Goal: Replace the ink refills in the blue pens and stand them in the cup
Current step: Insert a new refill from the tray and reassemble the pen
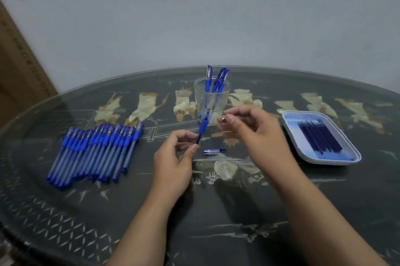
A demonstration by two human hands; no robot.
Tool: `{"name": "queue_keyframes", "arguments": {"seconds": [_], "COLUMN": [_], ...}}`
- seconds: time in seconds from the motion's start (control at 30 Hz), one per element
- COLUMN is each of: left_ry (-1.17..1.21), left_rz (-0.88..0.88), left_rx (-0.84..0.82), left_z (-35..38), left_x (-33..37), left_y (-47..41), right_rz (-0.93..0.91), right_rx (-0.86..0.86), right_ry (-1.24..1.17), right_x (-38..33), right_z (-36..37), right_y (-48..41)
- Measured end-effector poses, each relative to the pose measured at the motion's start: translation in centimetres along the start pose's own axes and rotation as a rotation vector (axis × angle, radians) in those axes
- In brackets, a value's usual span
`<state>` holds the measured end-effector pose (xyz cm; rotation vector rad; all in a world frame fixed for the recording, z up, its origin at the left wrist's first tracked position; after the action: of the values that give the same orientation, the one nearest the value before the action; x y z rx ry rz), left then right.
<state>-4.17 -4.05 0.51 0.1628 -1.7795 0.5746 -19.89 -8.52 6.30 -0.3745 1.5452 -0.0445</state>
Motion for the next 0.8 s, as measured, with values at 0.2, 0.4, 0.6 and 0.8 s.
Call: {"name": "queue_keyframes", "arguments": {"seconds": [0.2,0.4,0.6,0.8], "left_ry": [-0.008,0.010,0.004,-0.004], "left_rz": [0.055,0.067,0.075,0.076], "left_rx": [-0.094,-0.107,-0.120,-0.126], "left_z": [0.2,0.3,0.2,0.2], "left_x": [0.1,0.3,0.4,0.3], "left_y": [0.1,0.2,0.2,0.2], "right_rz": [0.033,0.021,-0.007,-0.020], "right_rx": [-0.089,-0.090,-0.078,-0.086], "right_ry": [-0.027,0.046,0.119,0.133], "right_x": [-1.8,-1.9,-1.8,-1.8], "right_z": [-0.9,-0.8,-0.8,-1.0], "right_y": [0.0,0.1,0.0,-0.1]}}
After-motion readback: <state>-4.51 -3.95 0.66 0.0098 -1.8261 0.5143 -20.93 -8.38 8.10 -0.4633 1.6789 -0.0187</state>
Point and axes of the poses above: each hand's wrist, its own y-axis away from the middle knuckle, its own z-axis out of the palm, x = y × z, the point moved 1 cm from there along -y, towards the middle knuckle
